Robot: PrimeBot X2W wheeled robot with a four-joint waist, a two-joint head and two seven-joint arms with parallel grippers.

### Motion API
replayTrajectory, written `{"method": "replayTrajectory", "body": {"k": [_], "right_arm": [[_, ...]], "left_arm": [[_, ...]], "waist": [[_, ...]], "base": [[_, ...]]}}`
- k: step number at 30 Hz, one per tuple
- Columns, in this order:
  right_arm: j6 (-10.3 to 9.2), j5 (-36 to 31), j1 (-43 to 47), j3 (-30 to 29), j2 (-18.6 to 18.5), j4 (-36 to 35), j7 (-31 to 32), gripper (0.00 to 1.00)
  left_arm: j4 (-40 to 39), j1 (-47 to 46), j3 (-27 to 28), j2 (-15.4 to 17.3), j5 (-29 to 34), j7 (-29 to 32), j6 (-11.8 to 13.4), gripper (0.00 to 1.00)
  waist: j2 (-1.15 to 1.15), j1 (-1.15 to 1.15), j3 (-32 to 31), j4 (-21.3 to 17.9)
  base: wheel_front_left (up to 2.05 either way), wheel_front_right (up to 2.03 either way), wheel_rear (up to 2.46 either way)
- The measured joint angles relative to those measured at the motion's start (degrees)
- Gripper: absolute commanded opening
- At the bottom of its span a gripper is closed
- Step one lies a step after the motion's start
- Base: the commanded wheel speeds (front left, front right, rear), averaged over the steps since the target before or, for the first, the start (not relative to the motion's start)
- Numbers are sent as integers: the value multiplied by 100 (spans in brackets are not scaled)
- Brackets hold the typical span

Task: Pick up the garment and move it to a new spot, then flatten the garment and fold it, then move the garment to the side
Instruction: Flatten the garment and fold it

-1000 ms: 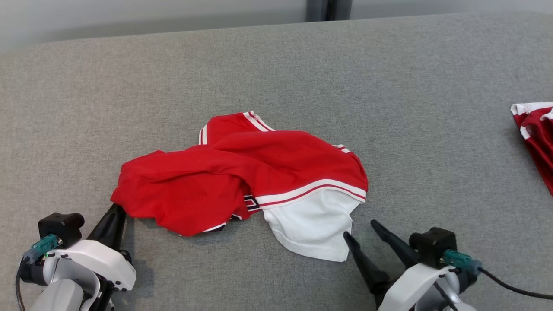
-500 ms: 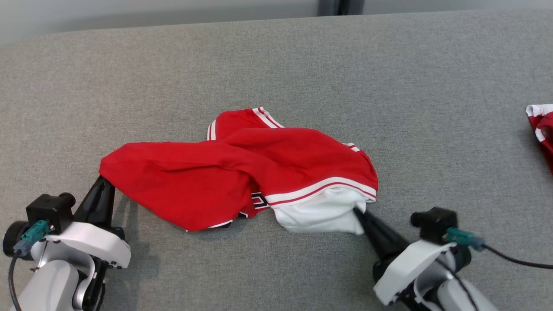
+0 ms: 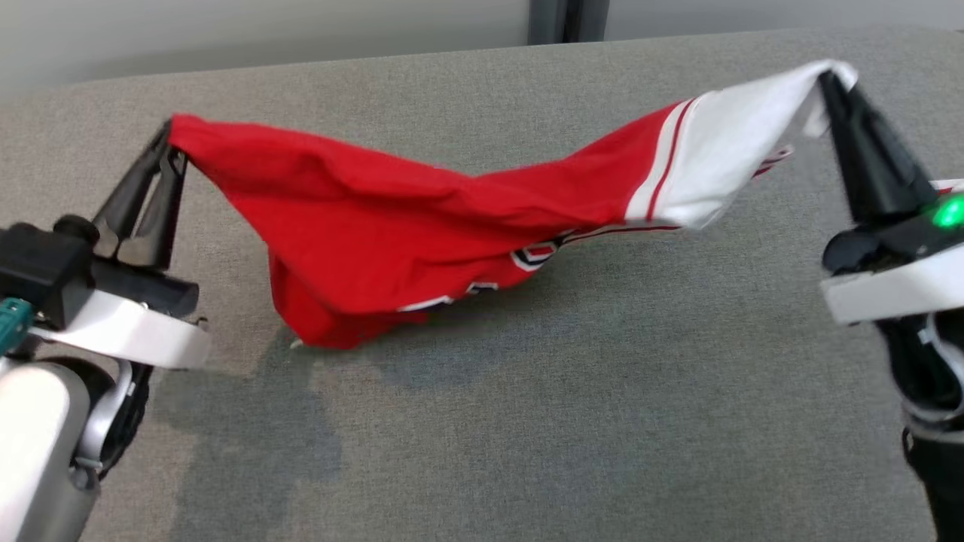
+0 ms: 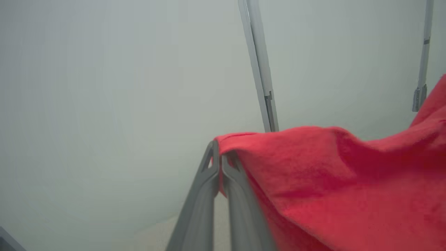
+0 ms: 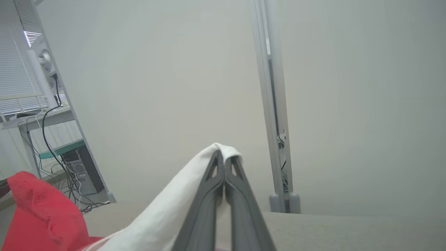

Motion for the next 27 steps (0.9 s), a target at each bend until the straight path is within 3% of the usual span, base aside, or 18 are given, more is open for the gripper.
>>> {"method": "replayTrajectory", "body": {"k": [9,18,22,27], "right_arm": [[0,-397,-1392,-766,-134,-416,278,0],[1,-567,-1594,-931,-123,-469,557,0],[1,-584,-1836,-824,-113,-200,624,0],[0,-493,-2842,-602,-154,636,504,0]], "left_arm": [[-939,-853,315,364,200,448,147,0],[-1290,-984,332,408,138,723,210,0],[-1118,-1356,244,260,-51,773,47,0],[-78,-2437,135,-42,-412,822,-392,0]], "waist": [[0,0,-83,-34],[0,0,-49,-22],[0,0,119,-14],[0,0,453,6]], "base": [[0,0,0],[0,0,0],[0,0,0],[0,0,0]]}}
